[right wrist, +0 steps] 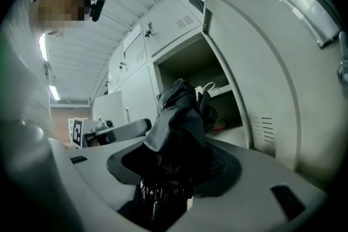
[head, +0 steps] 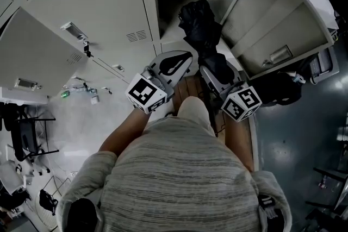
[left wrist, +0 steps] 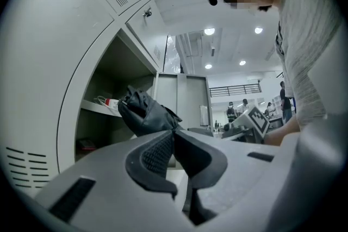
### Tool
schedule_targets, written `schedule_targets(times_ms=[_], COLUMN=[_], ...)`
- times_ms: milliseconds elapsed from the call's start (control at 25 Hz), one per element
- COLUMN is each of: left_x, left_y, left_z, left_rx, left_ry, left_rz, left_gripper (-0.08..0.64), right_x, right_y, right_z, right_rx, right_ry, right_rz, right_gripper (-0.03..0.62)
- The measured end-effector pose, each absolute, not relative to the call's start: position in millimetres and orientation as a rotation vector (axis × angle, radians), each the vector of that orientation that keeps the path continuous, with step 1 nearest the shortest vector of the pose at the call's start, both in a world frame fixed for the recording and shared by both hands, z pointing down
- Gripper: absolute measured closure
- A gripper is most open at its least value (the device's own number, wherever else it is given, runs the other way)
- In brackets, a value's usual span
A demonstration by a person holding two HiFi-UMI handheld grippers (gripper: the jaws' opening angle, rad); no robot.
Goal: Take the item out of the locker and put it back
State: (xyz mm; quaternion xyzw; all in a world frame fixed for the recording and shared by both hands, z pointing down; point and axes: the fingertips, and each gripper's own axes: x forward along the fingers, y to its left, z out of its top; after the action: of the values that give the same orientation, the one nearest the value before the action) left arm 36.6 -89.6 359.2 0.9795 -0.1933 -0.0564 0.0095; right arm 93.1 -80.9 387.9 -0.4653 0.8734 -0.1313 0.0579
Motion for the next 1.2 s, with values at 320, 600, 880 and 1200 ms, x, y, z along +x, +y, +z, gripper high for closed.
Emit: schedule_targets(times_ms=[320,600,880,1200], left_x=[34,37,36,34], left_y=[-109,-133,-152,-169], left_z=[370,378,390,394], left_rx=[3.034,3.032,2.996,2.957], left_ry=[-0.653,-0.699,-0.743,-0.775], left_rz=[-0.202,-0.191,-0.178,-0.196], left_gripper=[0.541,0.541,0.541,0.541], right_x=[94,87,80,74], right_y=[-130,-175,-223,-248], right_z=[428,459,478,499], right_rx=[-1.525,-1.585,-1.64,-1.688], right_ry=[2.767,2.881,2.981,3.062], right_rz=[-0.459,-0.525,-0.569,-0.665], right_gripper=[0.359,0.358,0.358,0.354])
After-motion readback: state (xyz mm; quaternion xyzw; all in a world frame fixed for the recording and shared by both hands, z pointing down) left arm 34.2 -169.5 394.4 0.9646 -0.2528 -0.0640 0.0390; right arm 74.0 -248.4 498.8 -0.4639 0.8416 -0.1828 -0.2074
